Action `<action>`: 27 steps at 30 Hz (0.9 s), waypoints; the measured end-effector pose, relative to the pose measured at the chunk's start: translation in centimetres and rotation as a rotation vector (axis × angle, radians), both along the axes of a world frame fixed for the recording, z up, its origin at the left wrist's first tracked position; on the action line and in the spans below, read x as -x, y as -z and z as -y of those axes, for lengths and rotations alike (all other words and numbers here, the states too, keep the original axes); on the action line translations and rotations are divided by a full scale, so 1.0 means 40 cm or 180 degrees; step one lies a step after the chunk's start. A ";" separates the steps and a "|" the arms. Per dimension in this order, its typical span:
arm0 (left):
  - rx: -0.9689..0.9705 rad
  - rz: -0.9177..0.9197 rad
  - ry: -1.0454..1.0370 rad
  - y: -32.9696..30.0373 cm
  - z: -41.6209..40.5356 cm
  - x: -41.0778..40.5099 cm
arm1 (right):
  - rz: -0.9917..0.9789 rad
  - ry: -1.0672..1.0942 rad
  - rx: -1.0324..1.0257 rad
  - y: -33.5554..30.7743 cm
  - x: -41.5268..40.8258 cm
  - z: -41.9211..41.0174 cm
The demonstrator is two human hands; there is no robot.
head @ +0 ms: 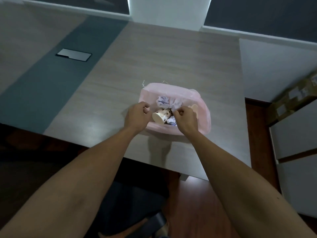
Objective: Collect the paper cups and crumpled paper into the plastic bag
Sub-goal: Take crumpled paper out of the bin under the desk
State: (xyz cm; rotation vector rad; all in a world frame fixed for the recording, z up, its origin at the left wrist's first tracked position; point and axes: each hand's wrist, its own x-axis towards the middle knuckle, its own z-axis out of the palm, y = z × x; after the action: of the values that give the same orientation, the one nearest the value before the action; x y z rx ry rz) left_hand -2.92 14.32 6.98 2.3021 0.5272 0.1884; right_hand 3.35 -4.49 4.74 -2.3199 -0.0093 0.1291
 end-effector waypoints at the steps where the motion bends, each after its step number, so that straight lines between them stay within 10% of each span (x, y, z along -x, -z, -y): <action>1: -0.0066 0.0031 -0.0006 -0.010 -0.027 0.034 | 0.0013 -0.0132 0.0064 -0.006 0.023 -0.017; 27: -0.1383 -0.0409 0.0447 -0.086 -0.685 1.080 | -0.0289 -0.1771 0.0043 -0.080 1.126 -0.501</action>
State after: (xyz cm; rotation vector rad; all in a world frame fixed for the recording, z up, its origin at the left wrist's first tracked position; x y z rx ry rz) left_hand -46.13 41.73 10.41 2.7789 0.4158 0.0925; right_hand -41.69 15.55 7.93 -2.2645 -0.6099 0.5131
